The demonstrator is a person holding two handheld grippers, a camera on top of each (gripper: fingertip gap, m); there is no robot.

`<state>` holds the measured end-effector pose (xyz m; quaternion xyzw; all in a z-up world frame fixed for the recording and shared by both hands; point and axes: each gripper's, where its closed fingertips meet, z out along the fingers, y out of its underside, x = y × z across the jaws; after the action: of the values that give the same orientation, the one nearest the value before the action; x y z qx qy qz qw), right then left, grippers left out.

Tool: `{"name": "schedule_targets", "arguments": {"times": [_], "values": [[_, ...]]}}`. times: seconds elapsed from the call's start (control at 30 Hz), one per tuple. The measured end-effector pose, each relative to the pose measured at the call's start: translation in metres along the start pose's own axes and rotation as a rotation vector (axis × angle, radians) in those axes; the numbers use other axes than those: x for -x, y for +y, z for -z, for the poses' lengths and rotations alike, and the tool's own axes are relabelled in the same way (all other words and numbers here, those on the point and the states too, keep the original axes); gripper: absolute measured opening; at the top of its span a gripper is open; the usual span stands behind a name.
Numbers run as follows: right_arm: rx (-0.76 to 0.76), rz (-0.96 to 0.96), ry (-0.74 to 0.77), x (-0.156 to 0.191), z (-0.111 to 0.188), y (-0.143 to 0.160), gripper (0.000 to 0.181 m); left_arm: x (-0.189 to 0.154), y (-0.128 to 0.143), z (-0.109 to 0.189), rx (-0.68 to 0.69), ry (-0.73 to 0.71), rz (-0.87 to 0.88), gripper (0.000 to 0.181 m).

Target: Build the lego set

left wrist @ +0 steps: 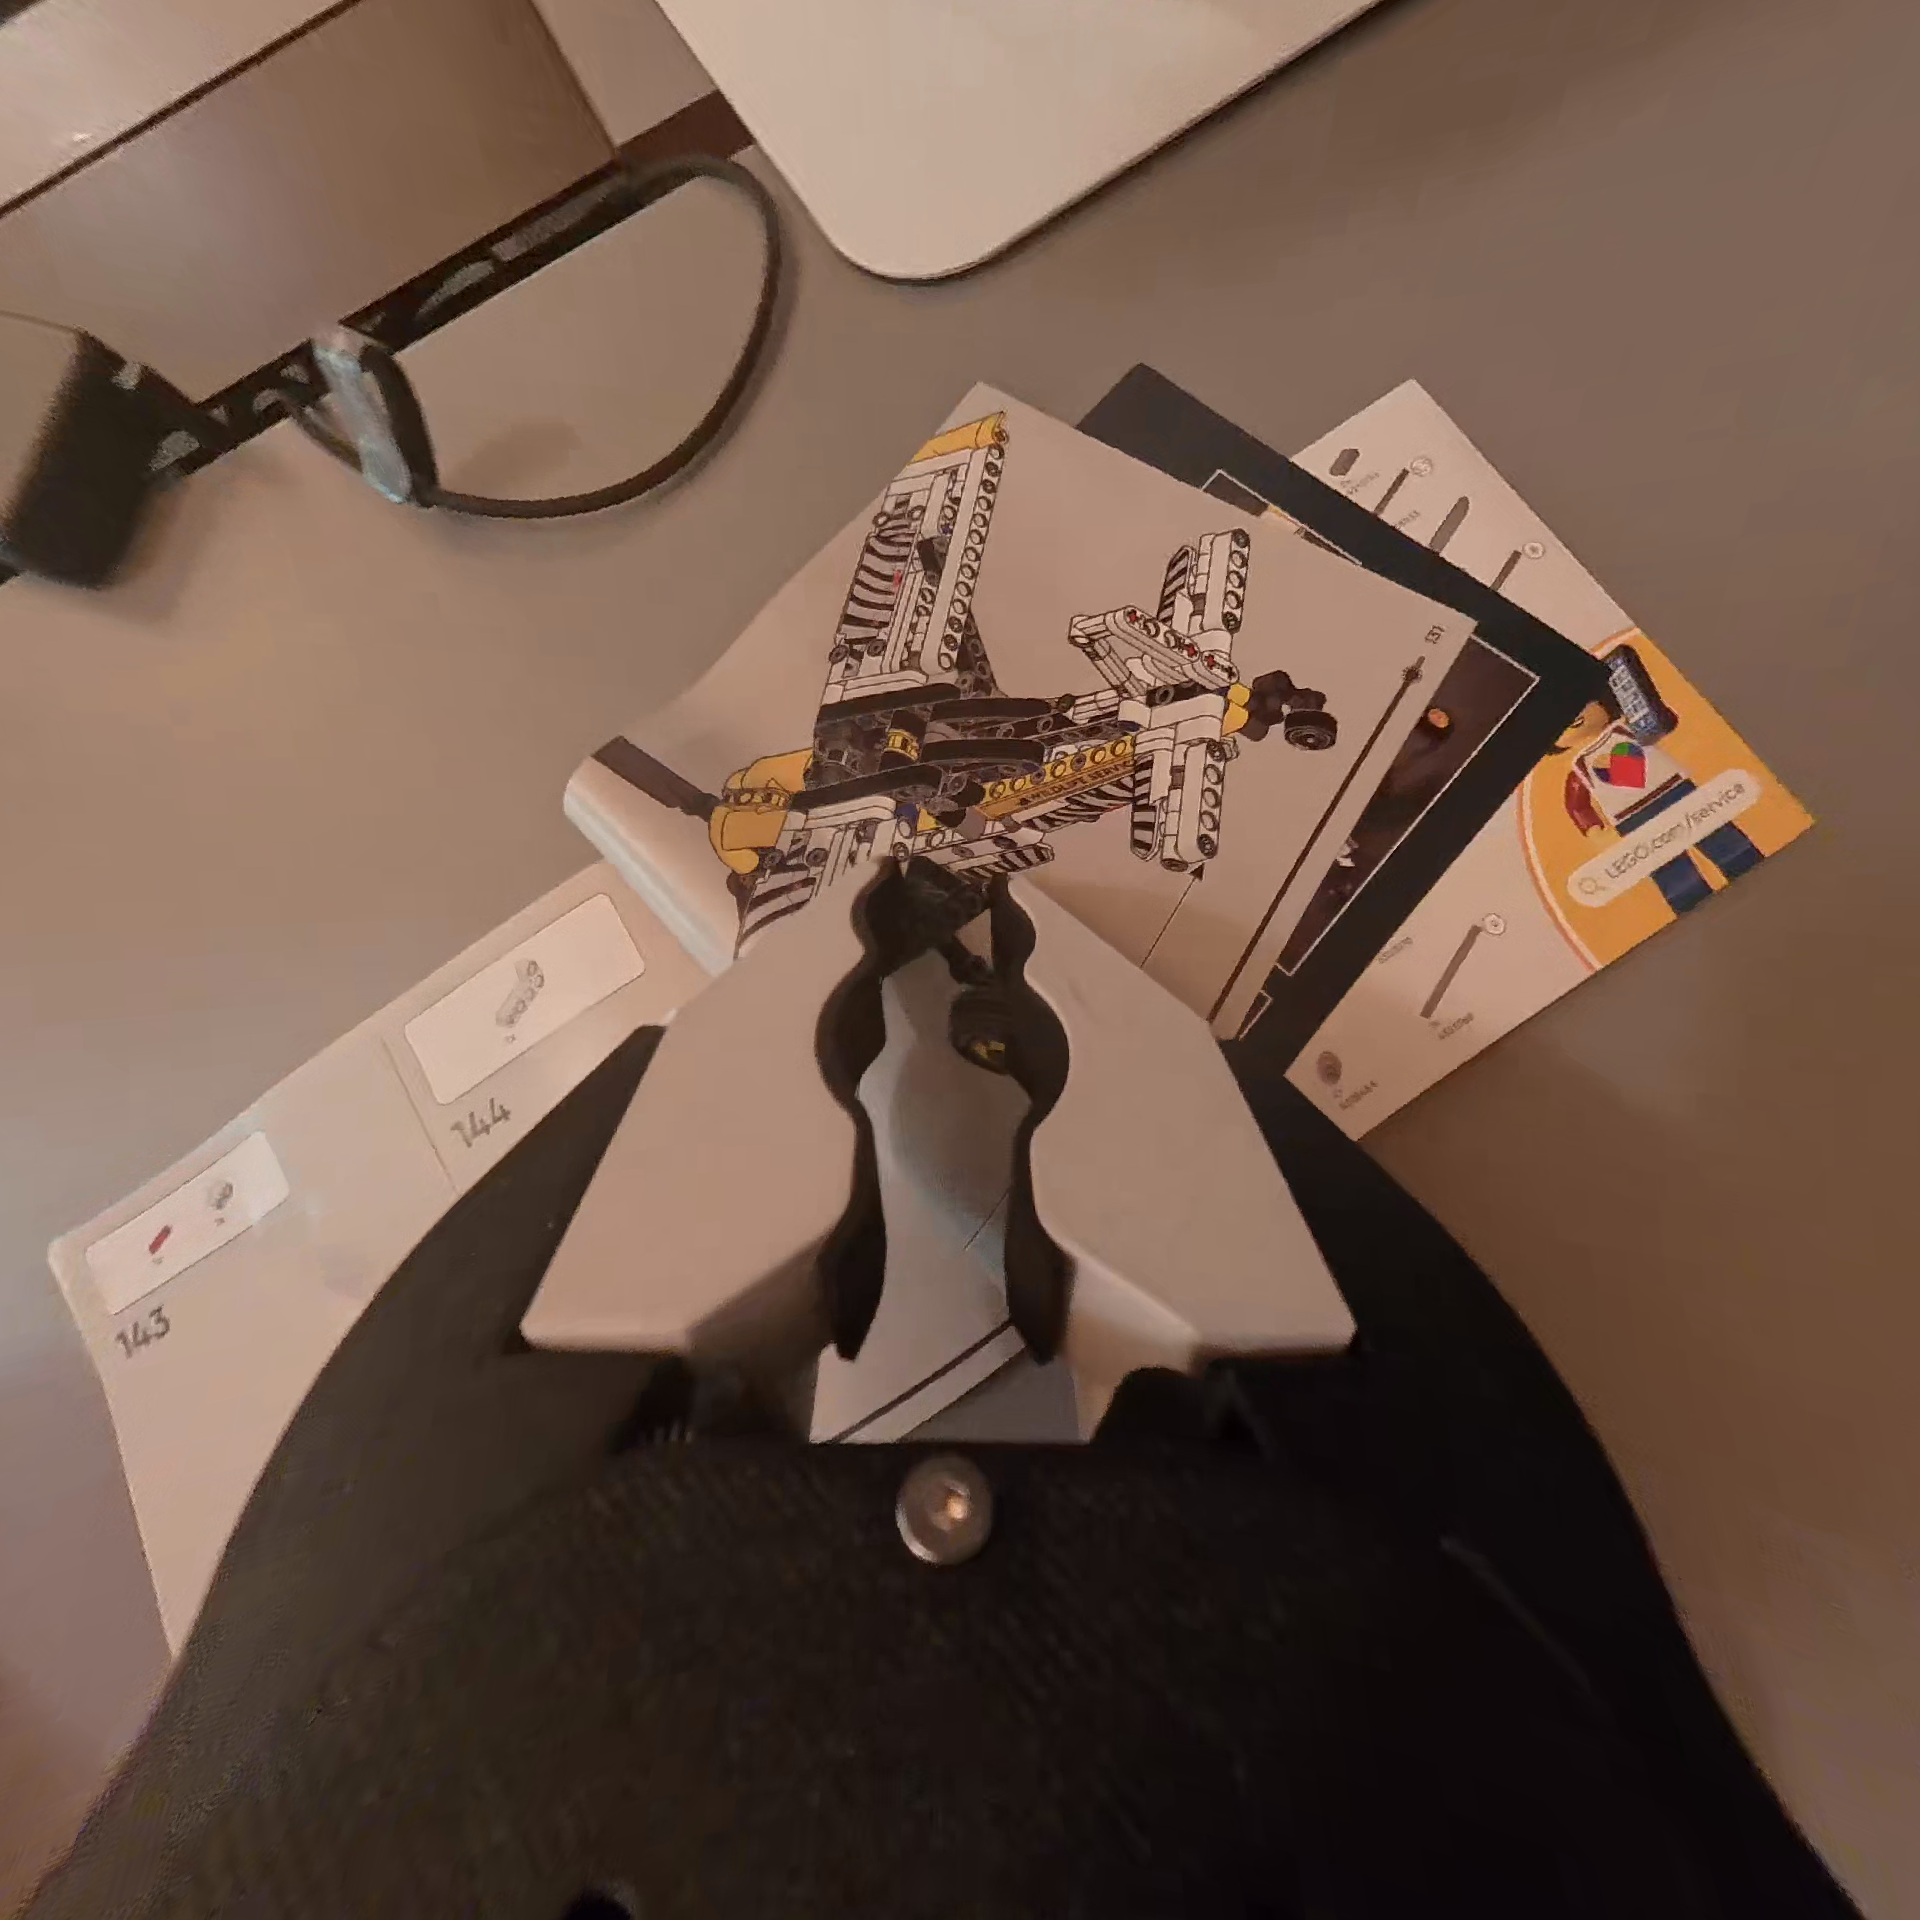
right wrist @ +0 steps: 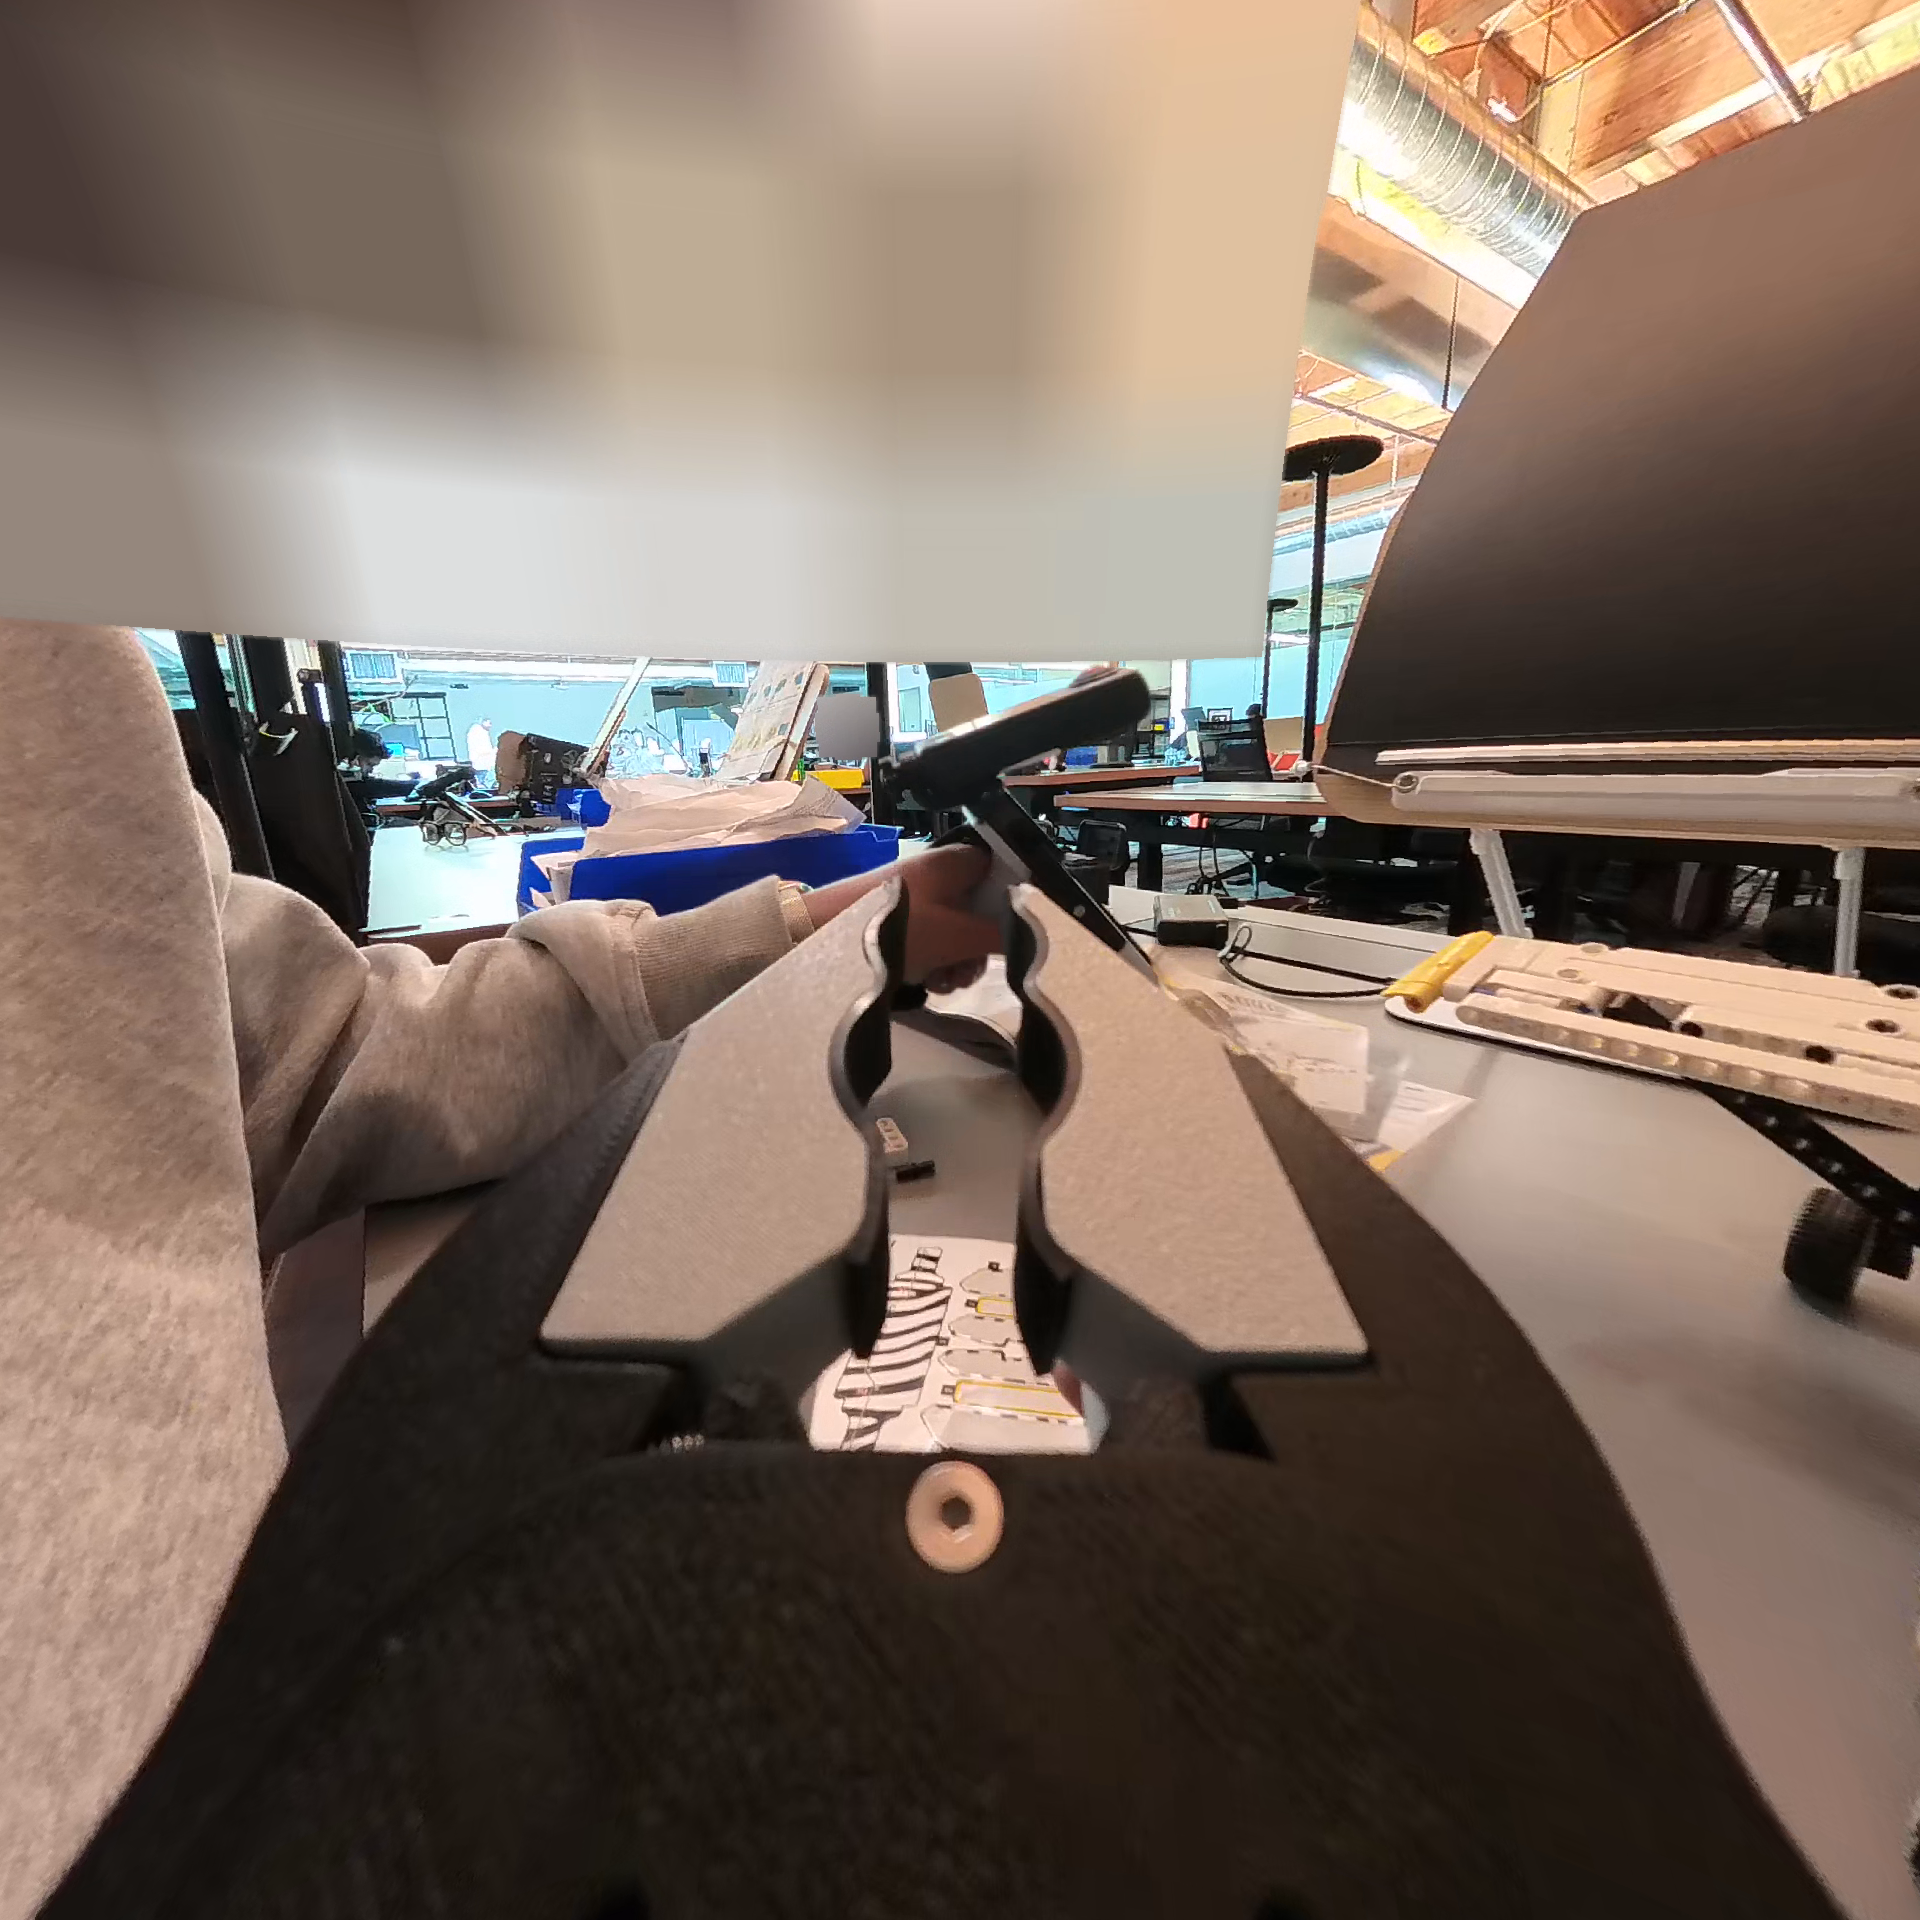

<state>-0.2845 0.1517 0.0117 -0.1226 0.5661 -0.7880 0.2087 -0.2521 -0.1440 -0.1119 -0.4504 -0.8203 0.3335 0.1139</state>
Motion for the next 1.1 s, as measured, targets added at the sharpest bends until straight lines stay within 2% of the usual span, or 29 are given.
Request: {"name": "schedule_targets", "arguments": {"times": [0.37,0.57,0.7,0.8,0.87,0.9,1.0,1.1], "values": [[-0.001,-0.001,0.003,0.000,0.000,-0.001,0.016,0.035,-0.002,0.016,-0.053,-0.071,0.083,0.022],[0.001,-0.001,0.004,0.000,0.000,0.000,0.017,0.021,-0.002,0.012,-0.056,0.005,0.086,0.030],[0.000,0.000,0.004,0.001,0.001,-0.001,0.016,0.004,0.010,0.002,0.019,0.084,0.083,0.046],[-0.001,0.001,0.005,0.001,0.001,0.000,0.016,-0.001,0.009,0.002,0.015,0.116,0.082,0.055],[-0.003,0.000,0.005,0.001,0.001,0.000,0.016,-0.010,0.000,0.009,-0.030,0.172,0.064,0.082],[-0.003,0.000,0.005,0.001,0.001,-0.001,0.017,-0.015,-0.006,0.013,-0.072,0.195,0.066,0.090],[-0.002,-0.001,0.005,0.000,0.001,0.000,0.017,-0.038,-0.024,0.022,-0.179,0.262,0.063,0.103],[-0.001,-0.001,0.005,0.001,0.002,-0.001,0.017,-0.056,-0.032,0.017,-0.186,0.244,0.047,0.117]]}}
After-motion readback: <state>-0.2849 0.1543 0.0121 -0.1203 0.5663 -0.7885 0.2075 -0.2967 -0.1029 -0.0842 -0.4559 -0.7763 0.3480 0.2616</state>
